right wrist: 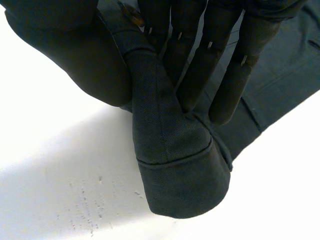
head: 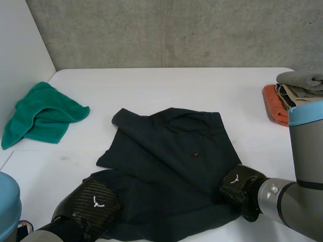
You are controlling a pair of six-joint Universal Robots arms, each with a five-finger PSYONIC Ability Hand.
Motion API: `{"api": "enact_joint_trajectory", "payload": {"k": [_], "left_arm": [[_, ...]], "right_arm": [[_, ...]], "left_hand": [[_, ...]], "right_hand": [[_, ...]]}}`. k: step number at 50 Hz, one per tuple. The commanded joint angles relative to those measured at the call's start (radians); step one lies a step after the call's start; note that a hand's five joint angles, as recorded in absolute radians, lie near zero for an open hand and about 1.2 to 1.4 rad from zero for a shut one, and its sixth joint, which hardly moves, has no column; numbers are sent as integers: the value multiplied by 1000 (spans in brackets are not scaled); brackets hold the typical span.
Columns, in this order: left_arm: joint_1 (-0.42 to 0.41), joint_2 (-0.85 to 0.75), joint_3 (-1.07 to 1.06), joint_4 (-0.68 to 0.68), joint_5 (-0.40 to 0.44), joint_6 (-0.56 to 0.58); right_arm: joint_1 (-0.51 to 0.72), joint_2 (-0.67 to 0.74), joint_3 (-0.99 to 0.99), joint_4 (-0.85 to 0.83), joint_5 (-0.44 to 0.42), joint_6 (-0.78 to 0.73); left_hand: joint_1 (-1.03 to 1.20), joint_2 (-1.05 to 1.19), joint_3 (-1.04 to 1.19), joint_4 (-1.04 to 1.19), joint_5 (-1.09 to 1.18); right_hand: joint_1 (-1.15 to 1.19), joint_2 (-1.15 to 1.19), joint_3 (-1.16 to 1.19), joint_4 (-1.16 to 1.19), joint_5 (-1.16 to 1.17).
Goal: Fold the laundry.
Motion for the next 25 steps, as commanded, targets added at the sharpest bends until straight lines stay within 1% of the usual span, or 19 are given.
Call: {"api": "enact_joint_trajectory", "payload": {"k": [1, 4, 10, 13, 15, 17, 18, 19, 21, 22, 25], "left_arm": [[-36, 19, 26, -11, -48, -66], [-43, 17, 34, -12, -55, -100], [-39, -23, 58, -8, -55, -117], [-35, -35, 78, -3, -58, -118], [-23, -50, 106, 35, -54, -120], [11, -82, 127, 84, -57, -114], [45, -130, 152, 127, -61, -108], [62, -154, 167, 150, -65, -105], [94, -205, 199, 192, -71, -95], [117, -255, 231, 231, -77, -86], [140, -319, 273, 276, -80, -83]], "right_arm": [[5, -14, -7, -5, 13, 18], [5, -20, -8, -5, 13, 15], [25, -35, -25, -3, 14, 15], [34, -70, -62, -34, 16, 27], [42, -67, -102, -100, 8, 48], [55, -37, -131, -161, -4, 62], [63, -15, -149, -207, -10, 70], [72, 36, -189, -288, -10, 76], [84, 94, -227, -356, -6, 78], [91, 148, -261, -409, 4, 72], [95, 230, -309, -471, 22, 52]], "left_hand": [[235, 201, 210, 200, 229], [235, 201, 210, 200, 229], [235, 201, 210, 200, 229], [235, 201, 210, 200, 229], [235, 201, 210, 200, 229], [235, 201, 210, 200, 229], [235, 201, 210, 200, 229], [235, 201, 210, 200, 229], [235, 201, 210, 200, 229], [235, 201, 210, 200, 229], [235, 201, 210, 200, 229]], "right_hand": [[313, 212, 209, 201, 216], [313, 212, 209, 201, 216], [313, 212, 209, 201, 216], [313, 212, 209, 201, 216], [313, 212, 209, 201, 216], [313, 212, 209, 201, 216], [313, 212, 209, 201, 216], [313, 212, 209, 201, 216], [313, 212, 209, 201, 216], [313, 212, 209, 201, 216], [313, 212, 209, 201, 216]]}}
